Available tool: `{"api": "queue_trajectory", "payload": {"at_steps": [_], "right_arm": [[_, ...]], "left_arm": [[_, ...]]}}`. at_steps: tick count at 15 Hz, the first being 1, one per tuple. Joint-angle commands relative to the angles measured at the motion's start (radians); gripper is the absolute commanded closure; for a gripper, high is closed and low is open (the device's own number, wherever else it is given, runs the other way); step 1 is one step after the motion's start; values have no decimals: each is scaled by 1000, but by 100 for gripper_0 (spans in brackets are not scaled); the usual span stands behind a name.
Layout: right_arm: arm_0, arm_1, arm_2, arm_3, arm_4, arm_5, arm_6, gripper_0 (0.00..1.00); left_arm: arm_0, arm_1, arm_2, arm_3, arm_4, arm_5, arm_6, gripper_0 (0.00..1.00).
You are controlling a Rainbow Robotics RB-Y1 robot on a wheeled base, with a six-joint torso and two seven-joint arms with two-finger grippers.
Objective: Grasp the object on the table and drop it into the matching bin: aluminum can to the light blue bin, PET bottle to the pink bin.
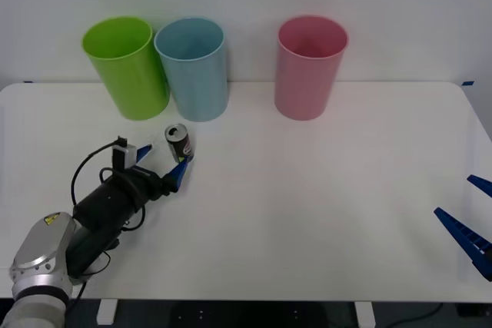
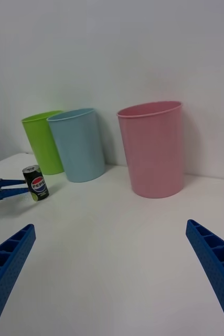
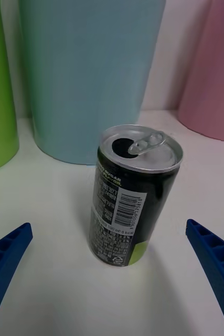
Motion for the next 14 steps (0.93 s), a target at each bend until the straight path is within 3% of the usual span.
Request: {"api": "queue_trajectory", "payload": {"at_steps": [1,4,10,14], "right_arm": [[0,0,0,0,0,0,0,0],[0,0,0,0,0,0,0,0],[0,0,0,0,0,0,0,0],[0,0,0,0,0,0,0,0]], "left_arm": [[-20,-27,-11,6,-7,55,-13,0],[-42,-51,-12,6,-39,113,-14,0],[-140,-62,3,121,-55,133,-25,0],[-151,-76,-1,123,-72,162,-25,0]]}}
